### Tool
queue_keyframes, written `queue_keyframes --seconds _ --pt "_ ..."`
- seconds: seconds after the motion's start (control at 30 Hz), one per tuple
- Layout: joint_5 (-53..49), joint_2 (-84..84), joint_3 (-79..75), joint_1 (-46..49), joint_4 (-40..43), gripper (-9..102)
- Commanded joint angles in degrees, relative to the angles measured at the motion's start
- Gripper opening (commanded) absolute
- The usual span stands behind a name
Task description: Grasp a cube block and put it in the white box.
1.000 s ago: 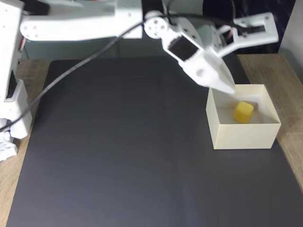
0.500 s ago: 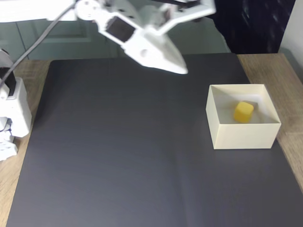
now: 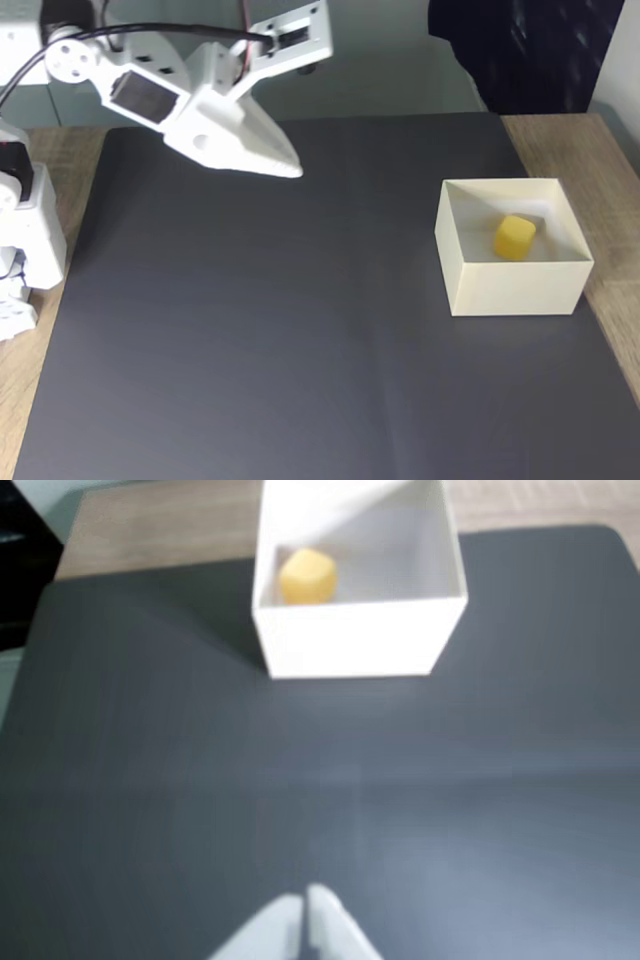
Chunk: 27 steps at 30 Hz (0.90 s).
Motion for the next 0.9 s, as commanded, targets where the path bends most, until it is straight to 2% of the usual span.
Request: queue_keyframes --seconds 0.0,0.43,0.87 --pt "-0.6 5.5 2.9 -0.6 1.9 0" --pt "-0.3 28.7 19.4 0.0 10.2 0" --pt "-0.8 42.5 25.8 -0.3 19.3 0"
